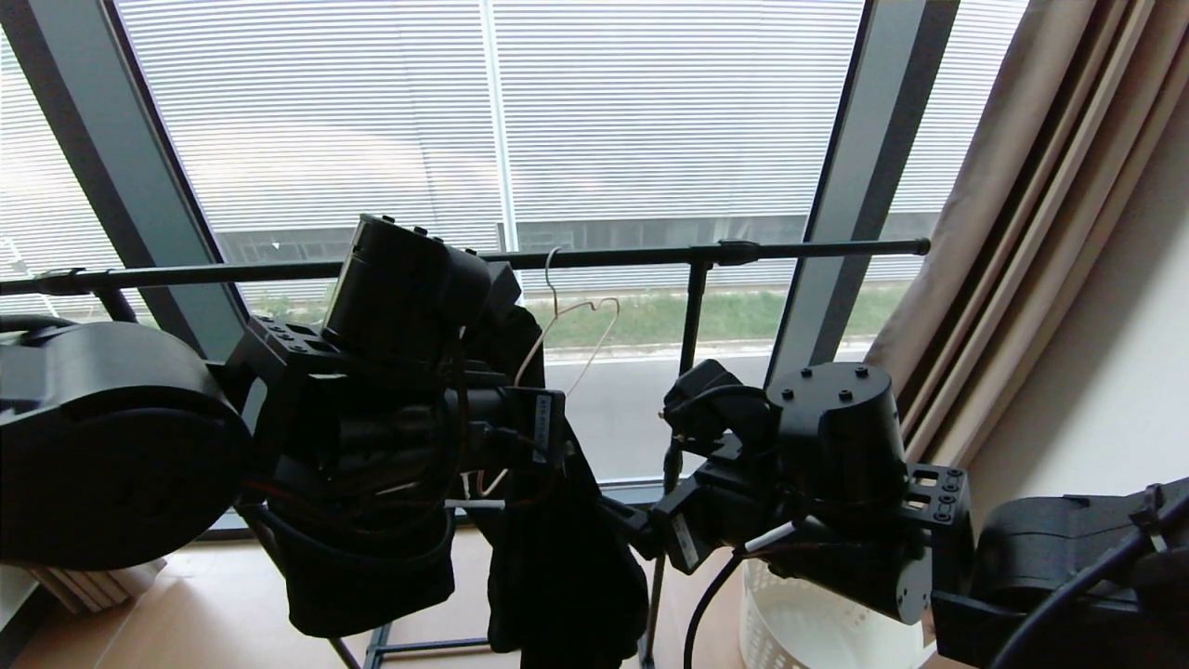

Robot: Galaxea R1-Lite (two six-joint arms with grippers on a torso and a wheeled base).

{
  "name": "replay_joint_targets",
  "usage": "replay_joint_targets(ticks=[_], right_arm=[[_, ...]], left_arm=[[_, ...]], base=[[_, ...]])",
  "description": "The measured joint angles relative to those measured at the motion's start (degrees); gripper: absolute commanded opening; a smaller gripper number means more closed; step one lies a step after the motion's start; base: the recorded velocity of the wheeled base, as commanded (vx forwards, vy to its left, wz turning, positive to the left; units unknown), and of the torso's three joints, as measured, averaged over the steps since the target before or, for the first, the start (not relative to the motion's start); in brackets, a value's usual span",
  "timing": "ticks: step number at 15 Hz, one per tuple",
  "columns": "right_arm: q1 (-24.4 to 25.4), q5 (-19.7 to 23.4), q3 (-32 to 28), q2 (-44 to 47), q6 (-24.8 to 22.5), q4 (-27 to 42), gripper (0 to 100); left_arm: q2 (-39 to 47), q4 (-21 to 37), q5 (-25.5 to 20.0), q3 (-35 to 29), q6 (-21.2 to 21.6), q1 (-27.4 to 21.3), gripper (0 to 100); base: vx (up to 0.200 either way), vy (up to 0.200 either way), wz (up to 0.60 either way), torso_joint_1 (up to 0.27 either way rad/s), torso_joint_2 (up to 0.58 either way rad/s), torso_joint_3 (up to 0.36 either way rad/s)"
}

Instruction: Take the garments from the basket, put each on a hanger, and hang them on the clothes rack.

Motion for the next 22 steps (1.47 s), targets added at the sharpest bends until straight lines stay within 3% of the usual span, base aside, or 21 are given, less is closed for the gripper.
replay_joint_targets(ticks=[7, 22], right_arm=[[1.01, -0.51, -0.66, 4.14, 0.55, -1.56, 100], [-7.91, -1.37, -4.78, 9.46, 1.95, -1.56, 100]], left_arm=[[-0.69, -0.13, 0.02, 0.48, -0.02, -0.3, 0], [-4.14, 0.02, -2.51, 2.9, 0.83, -0.33, 0]], base=[[0.0, 0.0, 0.0, 0.0, 0.0, 0.0], [0.0, 0.0, 0.0, 0.0, 0.0, 0.0]])
